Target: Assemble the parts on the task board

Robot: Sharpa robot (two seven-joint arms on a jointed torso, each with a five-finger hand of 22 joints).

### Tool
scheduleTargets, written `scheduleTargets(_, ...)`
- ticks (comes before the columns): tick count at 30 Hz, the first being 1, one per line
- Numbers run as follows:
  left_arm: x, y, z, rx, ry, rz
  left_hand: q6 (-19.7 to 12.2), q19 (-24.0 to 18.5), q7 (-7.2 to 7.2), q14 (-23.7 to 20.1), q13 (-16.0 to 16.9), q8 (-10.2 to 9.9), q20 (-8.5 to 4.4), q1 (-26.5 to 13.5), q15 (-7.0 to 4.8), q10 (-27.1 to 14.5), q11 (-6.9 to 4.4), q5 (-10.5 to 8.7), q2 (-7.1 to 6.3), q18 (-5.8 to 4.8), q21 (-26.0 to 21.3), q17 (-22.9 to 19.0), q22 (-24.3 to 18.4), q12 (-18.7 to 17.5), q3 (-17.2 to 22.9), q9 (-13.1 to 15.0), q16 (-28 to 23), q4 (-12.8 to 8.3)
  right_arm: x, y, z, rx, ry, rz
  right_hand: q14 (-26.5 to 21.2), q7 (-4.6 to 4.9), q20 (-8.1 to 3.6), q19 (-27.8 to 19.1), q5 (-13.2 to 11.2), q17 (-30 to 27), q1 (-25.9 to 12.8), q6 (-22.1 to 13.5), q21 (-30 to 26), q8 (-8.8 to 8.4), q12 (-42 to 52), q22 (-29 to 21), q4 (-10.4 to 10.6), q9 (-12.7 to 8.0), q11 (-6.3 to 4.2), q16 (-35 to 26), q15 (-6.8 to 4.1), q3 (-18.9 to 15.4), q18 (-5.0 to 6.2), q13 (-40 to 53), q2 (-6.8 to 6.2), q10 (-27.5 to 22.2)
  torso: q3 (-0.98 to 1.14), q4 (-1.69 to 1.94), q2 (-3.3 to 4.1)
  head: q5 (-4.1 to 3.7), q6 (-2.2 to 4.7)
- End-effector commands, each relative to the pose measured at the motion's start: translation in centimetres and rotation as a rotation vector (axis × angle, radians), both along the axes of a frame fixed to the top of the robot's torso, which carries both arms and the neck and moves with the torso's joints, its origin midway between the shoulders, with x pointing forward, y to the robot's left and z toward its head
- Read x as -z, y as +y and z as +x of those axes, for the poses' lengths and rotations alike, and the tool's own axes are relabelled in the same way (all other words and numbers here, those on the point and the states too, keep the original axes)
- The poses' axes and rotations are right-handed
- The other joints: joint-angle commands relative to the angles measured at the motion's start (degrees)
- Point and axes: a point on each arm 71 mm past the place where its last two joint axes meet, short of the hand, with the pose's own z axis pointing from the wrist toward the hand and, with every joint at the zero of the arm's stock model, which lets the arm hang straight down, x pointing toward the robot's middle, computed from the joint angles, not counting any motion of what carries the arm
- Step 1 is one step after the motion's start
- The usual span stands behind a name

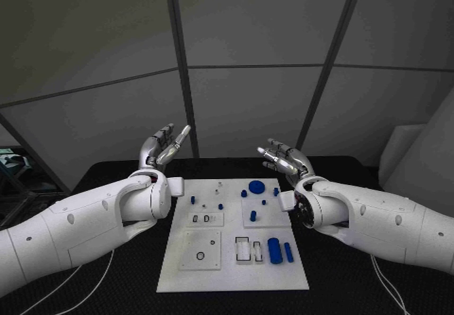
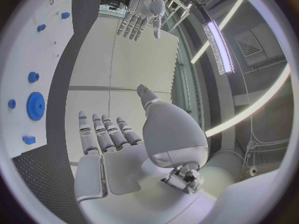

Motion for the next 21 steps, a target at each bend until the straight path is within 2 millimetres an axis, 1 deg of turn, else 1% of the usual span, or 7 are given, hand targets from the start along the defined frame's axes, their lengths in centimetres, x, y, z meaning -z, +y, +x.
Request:
scheduleTargets(1, -0.4, -0.3, 0.0, 0.029, -0.039, -0.017, 1.44, 0.65, 3.63, 1.08, 0.18, 0.50, 1.08, 2.64, 0.83, 1.18, 0.82, 0.35, 0.08, 0.91, 0.39, 0.23, 0.22, 0.38, 0.25, 0.20, 0.54, 0.87, 0.2, 1.2, 0.2, -0.182, 0.027, -0.044, 24.97, 7.81, 0.49, 15.49, 0.63, 1.81, 7.88, 16.67, 5.49, 3.38, 4.07, 2.57, -4.31, 1.83, 0.59, 4.62, -0.40, 1.15, 4.48, 1.79, 0.36, 22.89, -0.02, -0.02, -0.01, 0.00, 0.00)
scheduleTargets(5, -0.4, -0.3, 0.0, 0.029, -0.039, -0.017, 3.49, 3.48, 5.08, 6.36, 0.51, 0.93, 1.33, 3.25, 1.57, 3.97, 2.21, 0.39, 0.49, 0.61, 1.41, 0.91, 0.85, 0.88, 0.34, 0.47, 1.65, 0.80, 0.2, 1.4, 0.5, -0.215, 0.034, -0.060, 32.77, 5.92, 0.15, 20.56, 0.58, 1.72, 9.99, 31.53, 8.07, 6.14, 5.78, 3.18, -6.54, 2.92, -1.66, 6.01, -2.72, 2.52, 6.47, 1.79, -0.13, 32.88, -0.02, -0.02, -0.01, 0.00, 0.00)
scheduleTargets(7, -0.4, -0.3, 0.0, 0.029, -0.039, -0.017, 7.24, 7.65, 6.25, 12.51, 1.11, 1.82, 1.60, 3.72, 1.88, 8.97, 3.76, 0.39, 1.19, 0.16, 2.93, 1.70, 1.73, 2.00, 0.60, 0.97, 3.28, 0.69, 0.2, 1.4, 0.5, -0.221, 0.036, -0.063, 35.69, 5.23, -0.52, 22.70, 0.79, 1.56, 10.32, 34.68, 9.09, 6.10, 5.44, 3.32, -7.42, 2.63, -2.50, 6.02, -3.58, 3.75, 6.50, 1.45, -0.51, 35.78, -0.02, -0.02, -0.01, 0.00, 0.00)
scheduleTargets(8, -0.4, 0.8, 0.0, 0.043, -0.025, -0.027, 9.48, 10.25, 6.69, 15.89, 1.56, 2.41, 1.50, 3.97, 1.99, 12.49, 4.44, 0.34, 1.72, 0.17, 3.91, 2.14, 2.28, 2.91, 0.81, 1.28, 4.28, 0.56, -1.5, -0.7, 1.7, -0.170, -0.258, -0.415, 37.32, 4.97, -0.97, 23.78, 0.83, 1.57, 10.34, 35.90, 9.61, 5.94, 5.17, 3.39, -7.95, 2.42, -3.01, 6.02, -4.14, 4.61, 6.47, 1.38, -0.88, 37.40, -0.20, -0.14, 0.78, -0.11, -1.77)
scheduleTargets(9, -0.4, 0.8, 0.0, 0.046, -0.023, -0.028, 12.78, 14.64, 7.02, 20.36, 2.11, 3.23, 1.54, 4.37, 2.17, 17.82, 4.83, 0.33, 2.05, 0.11, 5.64, 2.59, 3.19, 4.20, 0.87, 1.69, 5.48, 0.40, -1.8, -0.7, 1.8, -0.175, -0.278, -0.445, 38.49, 4.77, -1.36, 24.54, 0.82, 1.62, 10.26, 36.80, 10.00, 5.85, 4.95, 3.45, -8.24, 2.30, -3.37, 6.04, -4.46, 5.33, 6.57, 1.39, -1.06, 38.55, -0.19, -0.10, 0.99, -0.14, -1.74)
scheduleTargets(14, -0.5, 0.9, -0.3, 0.083, -0.016, -0.027, 21.76, 30.75, 6.83, 34.43, 3.13, 5.13, 1.16, 5.84, 0.04, 34.04, 3.56, 0.30, 3.43, 1.91, 12.40, 3.72, 6.32, 7.73, 0.99, 2.48, 9.24, -0.70, -2.8, -0.7, 2.3, -0.210, -0.342, -0.577, 43.01, 3.92, -2.97, 27.88, 0.44, 1.77, 9.11, 39.86, 12.14, 4.80, 2.98, 4.02, -9.39, 1.97, -4.33, 5.47, -5.84, 8.96, 6.51, 1.37, -2.58, 42.53, -0.14, 0.02, 1.75, -0.39, -1.83)
scheduleTargets(21, -0.9, 1.1, -1.0, 0.133, -0.018, -0.012, 32.21, 40.17, 5.61, 43.57, 2.45, 6.74, -0.10, 6.46, -2.37, 40.44, 1.63, 0.31, 4.45, 3.20, 16.81, 4.15, 7.76, 8.10, 0.09, 2.91, 11.01, -2.97, -4.3, -1.0, 3.1, -0.239, -0.411, -0.763, 47.44, 3.14, -4.48, 30.49, 0.56, 2.29, 8.73, 42.86, 15.22, 3.83, 1.50, 5.33, -10.79, 2.05, -5.16, 4.90, -7.19, 12.46, 6.41, 1.40, -4.35, 45.83, -0.32, 0.52, 3.35, -0.55, -1.88)
